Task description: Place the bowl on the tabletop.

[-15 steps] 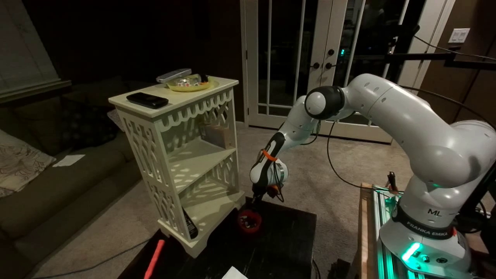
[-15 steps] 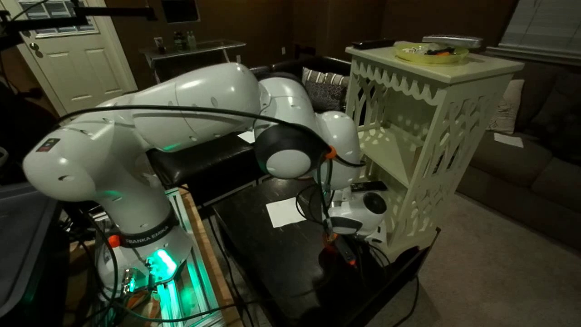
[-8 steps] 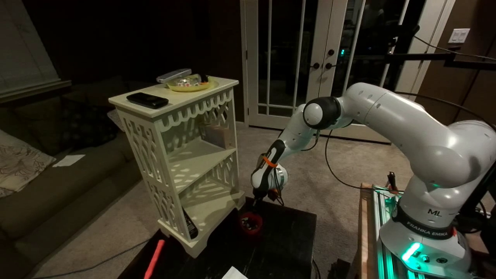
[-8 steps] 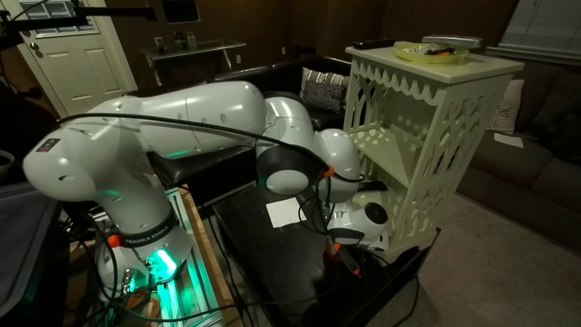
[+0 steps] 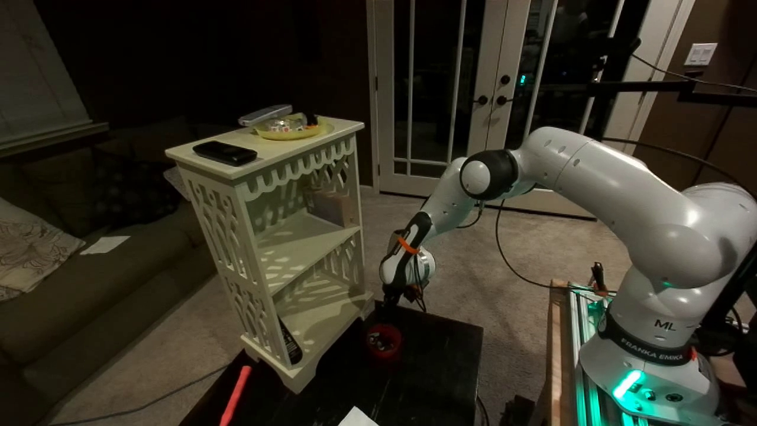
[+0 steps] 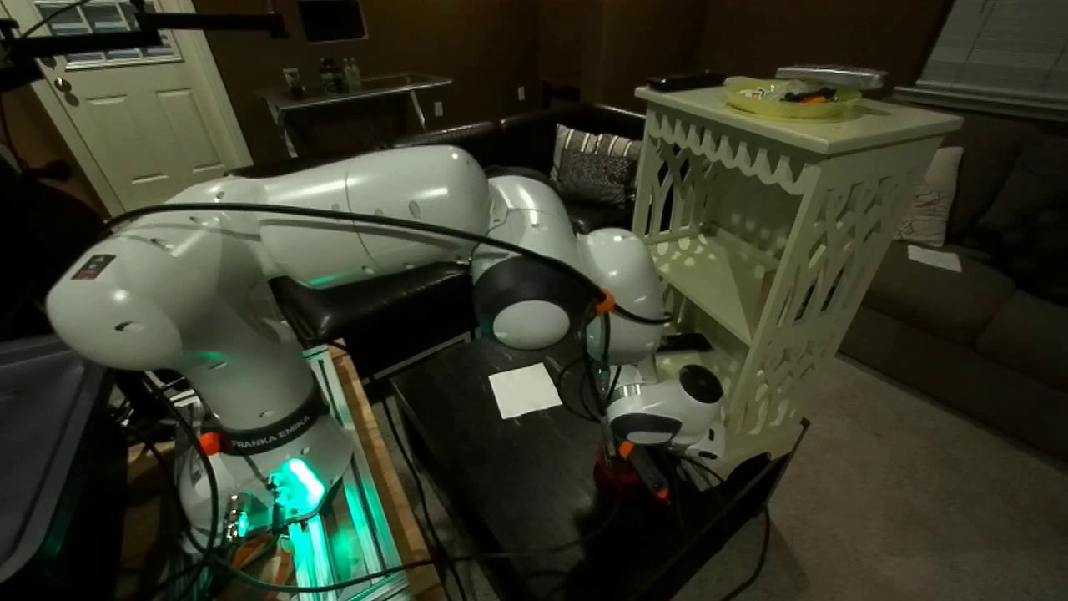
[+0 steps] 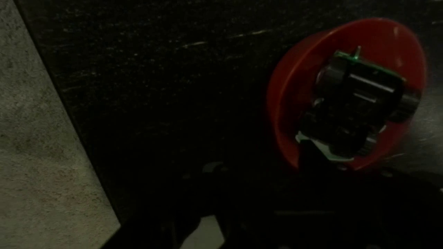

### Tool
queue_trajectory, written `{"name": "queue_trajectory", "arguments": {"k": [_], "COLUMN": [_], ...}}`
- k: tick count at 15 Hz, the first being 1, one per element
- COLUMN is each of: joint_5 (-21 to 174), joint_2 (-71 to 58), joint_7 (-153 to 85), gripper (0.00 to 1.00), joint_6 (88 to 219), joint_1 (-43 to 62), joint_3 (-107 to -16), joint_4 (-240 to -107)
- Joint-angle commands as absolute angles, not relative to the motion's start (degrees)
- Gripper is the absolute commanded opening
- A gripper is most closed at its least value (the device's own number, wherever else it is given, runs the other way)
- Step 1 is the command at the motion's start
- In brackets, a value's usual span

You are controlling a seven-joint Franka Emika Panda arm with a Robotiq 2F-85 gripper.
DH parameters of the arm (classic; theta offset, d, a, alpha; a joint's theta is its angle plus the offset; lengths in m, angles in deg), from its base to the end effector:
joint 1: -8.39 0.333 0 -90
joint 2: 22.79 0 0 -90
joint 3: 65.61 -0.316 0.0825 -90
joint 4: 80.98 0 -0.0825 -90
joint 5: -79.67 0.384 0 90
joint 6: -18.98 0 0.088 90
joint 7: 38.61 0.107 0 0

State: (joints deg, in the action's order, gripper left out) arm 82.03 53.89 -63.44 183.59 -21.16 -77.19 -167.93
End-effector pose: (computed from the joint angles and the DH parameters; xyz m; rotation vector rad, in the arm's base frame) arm 0.5796 -0.1963 -0.1140 -2.9559 0.1138 -0.1583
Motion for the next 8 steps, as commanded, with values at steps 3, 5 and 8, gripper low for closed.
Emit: {"name": "queue_trajectory", "arguments": {"k": [3,5,8], "joint_5": [85.84,87.21,89.22], "joint_2": [37.91,32.94,25.27], "joint_7": [-45.19,-40.01,-32.14], "gripper": [0.96,1.0,1.0], "joint_6": [185.99,187.39,185.3], "joint_1": [-14.16,-11.94,-7.18], "joint_3": [-67.9,-64.68,-59.12], "joint_4": [-183.47,-188.39,-196.17]}}
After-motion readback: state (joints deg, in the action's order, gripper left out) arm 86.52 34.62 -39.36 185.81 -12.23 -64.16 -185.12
